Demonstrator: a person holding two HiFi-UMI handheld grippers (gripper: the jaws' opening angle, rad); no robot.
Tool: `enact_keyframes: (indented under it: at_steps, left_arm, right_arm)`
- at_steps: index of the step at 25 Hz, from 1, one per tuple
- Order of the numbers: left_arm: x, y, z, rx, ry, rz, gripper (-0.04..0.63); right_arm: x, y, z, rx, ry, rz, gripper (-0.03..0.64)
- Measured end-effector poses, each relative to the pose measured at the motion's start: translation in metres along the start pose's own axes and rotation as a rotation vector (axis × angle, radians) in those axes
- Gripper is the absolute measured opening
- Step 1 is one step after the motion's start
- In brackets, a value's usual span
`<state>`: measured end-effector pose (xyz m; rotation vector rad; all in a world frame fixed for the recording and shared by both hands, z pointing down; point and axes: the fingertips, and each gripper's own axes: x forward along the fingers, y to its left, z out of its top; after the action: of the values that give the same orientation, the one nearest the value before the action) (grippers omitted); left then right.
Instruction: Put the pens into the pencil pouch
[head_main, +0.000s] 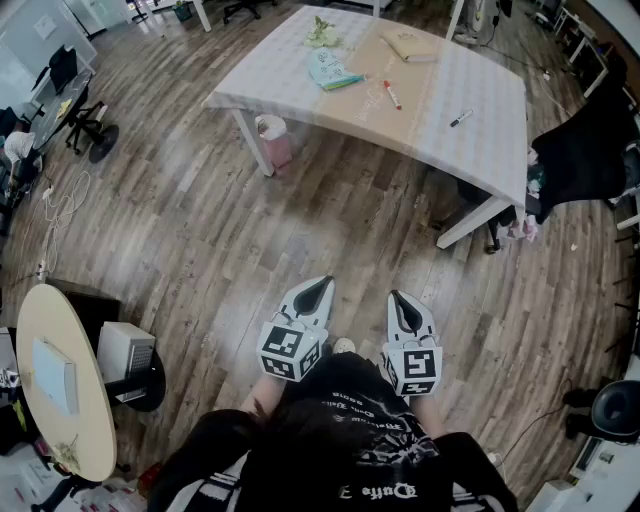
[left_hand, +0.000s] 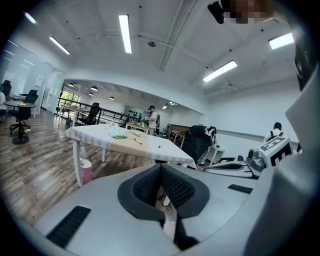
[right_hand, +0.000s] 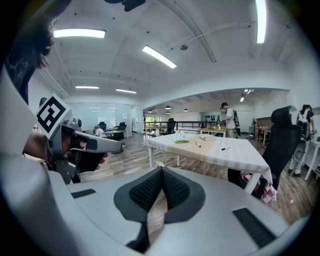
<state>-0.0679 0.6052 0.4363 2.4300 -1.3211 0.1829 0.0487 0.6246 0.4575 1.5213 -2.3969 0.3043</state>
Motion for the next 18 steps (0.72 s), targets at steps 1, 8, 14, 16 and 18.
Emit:
enact_keyframes:
  at_steps: [1,8,14,16,18]
  left_arm:
    - [-0.001,-0.001,0.0,-0.002,-0.002,-0.003,0.02]
    - [-0.006,0.007,0.005,-0.016,-0.005,-0.011,0.02]
    - [-0.006,0.032,0.02,-0.073,-0.031,-0.031,0.02]
    - [-0.005,0.045,0.024,-0.074,-0.035,-0.035,0.02]
    - [-0.003,0.058,0.024,-0.069,-0.031,-0.041,0.02]
  right_arm:
    - [0.0,0.0,0.0,0.005,0.0,0.002,0.006]
    - [0.002,0.004,0.009,0.0,-0.005,-0.01,0.006]
    - [0.016,0.007,0.015,0.051,-0.016,-0.043,0.008]
    - [0.024,0.007,0.018,0.067,-0.027,-0.065,0.008]
    - [0.032,0.008,0.022,0.07,-0.035,-0.089,0.008]
